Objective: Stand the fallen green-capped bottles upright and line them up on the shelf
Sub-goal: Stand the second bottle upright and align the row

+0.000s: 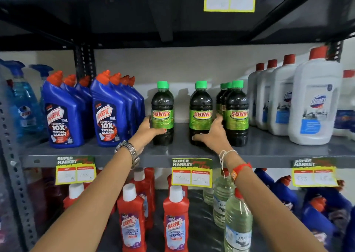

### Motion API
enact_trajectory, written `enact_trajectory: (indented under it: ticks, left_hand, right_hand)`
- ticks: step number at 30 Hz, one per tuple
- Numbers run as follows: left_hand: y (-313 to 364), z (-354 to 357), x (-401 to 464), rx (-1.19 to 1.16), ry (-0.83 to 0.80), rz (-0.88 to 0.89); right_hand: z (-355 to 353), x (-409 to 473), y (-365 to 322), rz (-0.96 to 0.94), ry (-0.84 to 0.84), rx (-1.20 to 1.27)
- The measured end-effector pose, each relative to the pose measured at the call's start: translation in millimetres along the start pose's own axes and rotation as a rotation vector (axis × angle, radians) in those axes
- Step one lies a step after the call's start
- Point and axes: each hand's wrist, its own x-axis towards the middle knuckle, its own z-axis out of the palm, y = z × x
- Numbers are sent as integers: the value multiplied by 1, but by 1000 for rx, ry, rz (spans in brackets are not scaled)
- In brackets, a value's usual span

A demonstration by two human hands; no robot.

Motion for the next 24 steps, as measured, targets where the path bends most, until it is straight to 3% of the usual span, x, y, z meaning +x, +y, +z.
enact_trajectory:
  ticks: [4,13,24]
  left_hand:
    - [-12,0,2,-72,-83,-61]
    - [-8,6,-5,54,54,5]
    - [-7,6,-6,134,86,-2]
  right_hand:
    - [2,4,7,19,-79,52]
    - [5,17,7,75,-118,100]
    - [3,10,6,11,-72,6]
